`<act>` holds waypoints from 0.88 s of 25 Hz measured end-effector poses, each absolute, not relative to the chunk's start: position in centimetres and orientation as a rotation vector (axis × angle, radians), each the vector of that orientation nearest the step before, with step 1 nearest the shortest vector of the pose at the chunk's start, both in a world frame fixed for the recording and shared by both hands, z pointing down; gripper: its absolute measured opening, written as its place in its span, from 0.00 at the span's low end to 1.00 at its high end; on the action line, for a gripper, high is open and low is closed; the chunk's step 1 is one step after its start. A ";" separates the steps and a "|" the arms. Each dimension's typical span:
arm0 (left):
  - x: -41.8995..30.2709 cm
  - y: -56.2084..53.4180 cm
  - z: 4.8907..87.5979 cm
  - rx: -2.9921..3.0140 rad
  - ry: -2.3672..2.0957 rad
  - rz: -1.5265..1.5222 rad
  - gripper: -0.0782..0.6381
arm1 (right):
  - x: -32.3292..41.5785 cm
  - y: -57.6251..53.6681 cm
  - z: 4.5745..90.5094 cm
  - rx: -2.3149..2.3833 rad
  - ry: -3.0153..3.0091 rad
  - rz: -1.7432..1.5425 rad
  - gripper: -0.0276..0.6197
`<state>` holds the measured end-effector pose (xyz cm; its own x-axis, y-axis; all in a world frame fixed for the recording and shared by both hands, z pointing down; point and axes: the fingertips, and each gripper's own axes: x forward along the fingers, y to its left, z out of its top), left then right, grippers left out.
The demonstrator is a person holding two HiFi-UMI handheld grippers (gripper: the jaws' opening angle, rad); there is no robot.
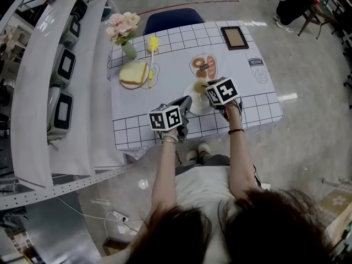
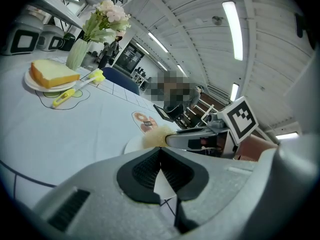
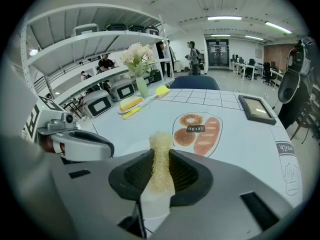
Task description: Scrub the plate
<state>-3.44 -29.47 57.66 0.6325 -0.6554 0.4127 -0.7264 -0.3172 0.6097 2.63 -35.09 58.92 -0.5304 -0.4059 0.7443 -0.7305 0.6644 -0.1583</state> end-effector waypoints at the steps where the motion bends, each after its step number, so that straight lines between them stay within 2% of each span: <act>1: -3.3 -29.4 57.7 2.052 -1.077 0.114 0.12 | 2.8 -35.0 58.9 0.875 -2.185 0.606 0.17; 22: -2.1 -28.2 57.6 2.068 -1.040 0.133 0.12 | 4.6 -32.8 58.9 0.885 -2.163 0.652 0.17</act>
<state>-2.10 -28.20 57.65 0.6563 -0.6303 0.4147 -0.7143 -0.3421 0.6105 4.59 -32.84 58.94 -0.5215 -0.3941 0.7568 -0.7468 0.6398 -0.1815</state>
